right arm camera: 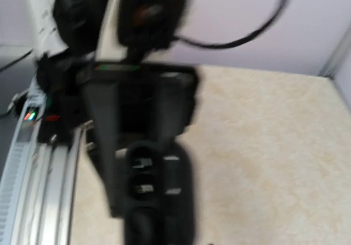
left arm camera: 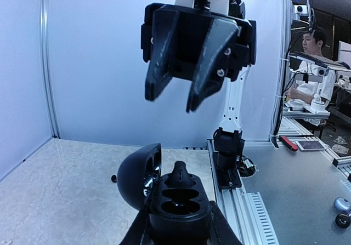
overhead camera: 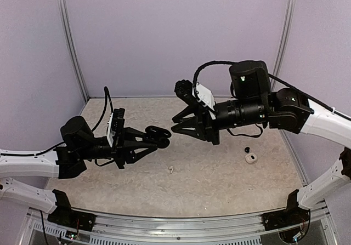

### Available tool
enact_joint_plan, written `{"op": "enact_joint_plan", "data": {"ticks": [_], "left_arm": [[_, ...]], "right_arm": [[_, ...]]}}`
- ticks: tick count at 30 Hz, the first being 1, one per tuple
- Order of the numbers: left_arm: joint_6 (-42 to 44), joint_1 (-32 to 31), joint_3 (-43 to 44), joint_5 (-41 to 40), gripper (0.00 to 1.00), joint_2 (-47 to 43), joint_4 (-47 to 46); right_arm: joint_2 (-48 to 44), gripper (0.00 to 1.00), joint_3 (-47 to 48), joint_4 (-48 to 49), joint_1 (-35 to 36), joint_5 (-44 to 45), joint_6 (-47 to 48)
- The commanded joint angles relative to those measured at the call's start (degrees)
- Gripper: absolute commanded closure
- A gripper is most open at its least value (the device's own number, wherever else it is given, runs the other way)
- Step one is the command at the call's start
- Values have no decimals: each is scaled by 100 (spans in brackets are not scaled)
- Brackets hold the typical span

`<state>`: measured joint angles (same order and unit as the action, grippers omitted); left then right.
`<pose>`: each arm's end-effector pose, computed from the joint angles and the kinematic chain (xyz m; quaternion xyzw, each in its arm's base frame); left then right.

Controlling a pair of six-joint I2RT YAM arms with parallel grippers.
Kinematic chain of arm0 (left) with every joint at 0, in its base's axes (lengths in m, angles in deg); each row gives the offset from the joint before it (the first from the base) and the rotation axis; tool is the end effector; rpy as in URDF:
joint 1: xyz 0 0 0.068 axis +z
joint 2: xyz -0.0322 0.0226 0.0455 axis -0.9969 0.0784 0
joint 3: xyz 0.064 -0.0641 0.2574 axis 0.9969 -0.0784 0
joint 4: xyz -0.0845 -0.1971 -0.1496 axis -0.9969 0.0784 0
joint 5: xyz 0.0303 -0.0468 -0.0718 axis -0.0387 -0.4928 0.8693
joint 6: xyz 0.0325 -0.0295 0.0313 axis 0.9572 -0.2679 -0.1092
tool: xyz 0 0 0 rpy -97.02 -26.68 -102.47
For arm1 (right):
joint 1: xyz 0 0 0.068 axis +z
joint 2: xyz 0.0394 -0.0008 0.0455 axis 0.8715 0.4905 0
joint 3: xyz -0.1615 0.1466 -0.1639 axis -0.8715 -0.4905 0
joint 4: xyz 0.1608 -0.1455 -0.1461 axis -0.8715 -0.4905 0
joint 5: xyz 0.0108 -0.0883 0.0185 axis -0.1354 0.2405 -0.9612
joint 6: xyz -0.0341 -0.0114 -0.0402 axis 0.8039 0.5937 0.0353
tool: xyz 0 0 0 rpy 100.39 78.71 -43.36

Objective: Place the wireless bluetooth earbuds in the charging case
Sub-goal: Move the left earbud to the center of the board.

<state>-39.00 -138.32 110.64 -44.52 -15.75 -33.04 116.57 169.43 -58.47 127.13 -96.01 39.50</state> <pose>0.1279 -0.2005 0.2869 0.4488 0.4820 -0.5122 0.5512 0.1151 0.2853 0.4076 -0.5731 0.5924 0.3391 0.4535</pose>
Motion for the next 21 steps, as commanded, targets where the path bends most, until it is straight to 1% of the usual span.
{"op": "enact_joint_plan", "data": {"ticks": [1,5,10,14,17,21], "left_arm": [[38,30,-4,-78,100,15,-236],[18,26,-28,-145,100,51,-290],[11,35,-31,-146,100,86,-327],[-17,43,-52,-166,100,102,-382],[-48,44,-75,-169,100,113,-439],[-76,41,-89,-177,100,115,-467]], "right_arm": [[-435,74,-144,284,-492,19,-451],[-635,72,-602,248,-1345,-71,-1190],[-718,69,-1159,-275,-2508,324,-2010],[-881,59,-1956,-268,-3322,262,-2345],[-878,58,-2535,-199,-3921,233,-2474],[-714,58,-3059,-138,-4546,434,-2492]]}}
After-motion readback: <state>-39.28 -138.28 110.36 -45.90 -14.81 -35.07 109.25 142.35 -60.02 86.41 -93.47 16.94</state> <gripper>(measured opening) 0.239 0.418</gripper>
